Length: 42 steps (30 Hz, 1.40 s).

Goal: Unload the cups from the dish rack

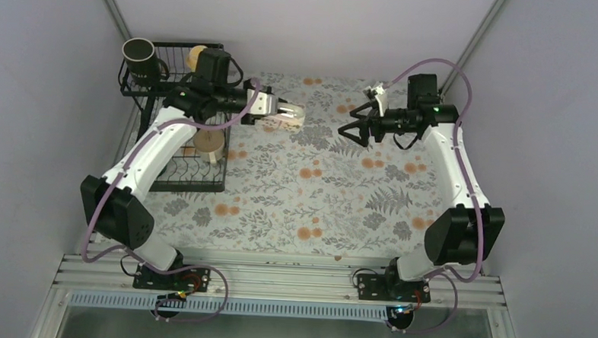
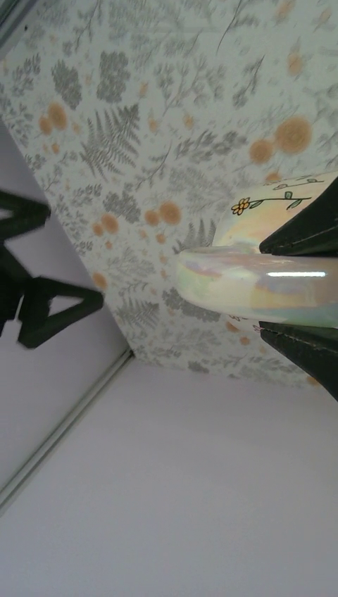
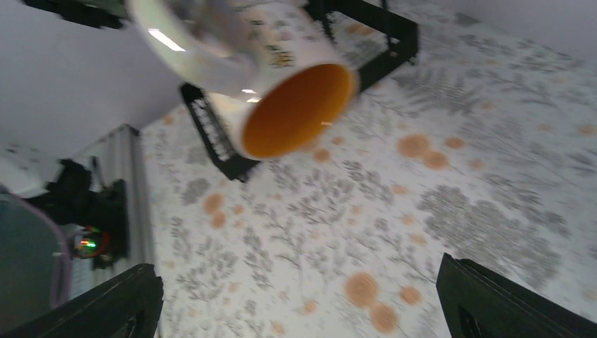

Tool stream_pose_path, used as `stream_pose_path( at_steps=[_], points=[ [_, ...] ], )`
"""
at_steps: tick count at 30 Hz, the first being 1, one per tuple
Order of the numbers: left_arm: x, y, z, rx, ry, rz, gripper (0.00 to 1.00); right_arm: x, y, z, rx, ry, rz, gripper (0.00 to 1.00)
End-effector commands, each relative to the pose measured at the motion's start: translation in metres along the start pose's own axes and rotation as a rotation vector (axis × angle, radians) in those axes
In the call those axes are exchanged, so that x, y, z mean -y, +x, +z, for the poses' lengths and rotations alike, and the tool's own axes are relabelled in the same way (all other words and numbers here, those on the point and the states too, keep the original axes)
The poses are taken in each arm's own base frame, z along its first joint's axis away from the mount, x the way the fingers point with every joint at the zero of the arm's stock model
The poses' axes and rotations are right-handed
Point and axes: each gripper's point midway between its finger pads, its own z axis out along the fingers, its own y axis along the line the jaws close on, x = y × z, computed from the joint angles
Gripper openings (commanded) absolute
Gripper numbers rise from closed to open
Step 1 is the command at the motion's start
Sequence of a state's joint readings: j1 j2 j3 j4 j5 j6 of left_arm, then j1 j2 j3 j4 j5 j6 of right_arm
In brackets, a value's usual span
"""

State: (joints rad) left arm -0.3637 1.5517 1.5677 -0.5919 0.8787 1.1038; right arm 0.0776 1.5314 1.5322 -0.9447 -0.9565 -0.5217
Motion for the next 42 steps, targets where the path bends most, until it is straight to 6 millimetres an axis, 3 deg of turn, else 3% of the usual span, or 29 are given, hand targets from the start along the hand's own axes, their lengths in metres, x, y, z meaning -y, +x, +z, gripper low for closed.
stream_pose_path(
  at_steps=[1, 13, 19, 26, 28, 30, 34, 38, 41, 42],
  points=[
    [-0.049, -0.051, 0.007, 0.143, -0.153, 0.184, 0.02, -0.036, -0.015, 0.006, 0.138, -0.244, -0.027, 1.0],
    [-0.067, -0.062, 0.042, 0.207, -0.135, 0.154, 0.02, -0.017, -0.021, 0.041, 0.113, -0.297, -0.007, 1.0],
    [-0.071, -0.068, 0.047, 0.239, -0.116, 0.147, 0.02, -0.008, -0.026, 0.047, 0.12, -0.303, -0.015, 1.0],
    [-0.058, -0.072, 0.07, 0.273, -0.041, 0.146, 0.02, -0.003, -0.04, 0.048, 0.149, -0.341, -0.006, 0.99],
    [-0.053, -0.075, 0.077, 0.276, -0.022, 0.163, 0.02, -0.001, -0.039, 0.052, 0.148, -0.36, 0.009, 0.9],
    [-0.05, -0.077, 0.083, 0.273, -0.016, 0.175, 0.02, -0.001, -0.041, 0.053, 0.151, -0.389, 0.026, 0.73],
    [-0.05, -0.076, 0.09, 0.273, -0.012, 0.166, 0.02, -0.01, -0.049, 0.048, 0.182, -0.462, 0.039, 0.5],
    [-0.052, -0.076, 0.09, 0.267, -0.017, 0.169, 0.02, -0.015, -0.049, 0.044, 0.182, -0.456, 0.028, 0.27],
    [-0.047, -0.074, 0.089, 0.253, -0.004, 0.195, 0.03, -0.019, -0.048, 0.041, 0.182, -0.45, 0.019, 0.04],
    [-0.046, -0.074, 0.089, 0.249, -0.001, 0.195, 0.06, -0.021, -0.049, 0.039, 0.185, -0.449, 0.012, 0.04]
  ],
)
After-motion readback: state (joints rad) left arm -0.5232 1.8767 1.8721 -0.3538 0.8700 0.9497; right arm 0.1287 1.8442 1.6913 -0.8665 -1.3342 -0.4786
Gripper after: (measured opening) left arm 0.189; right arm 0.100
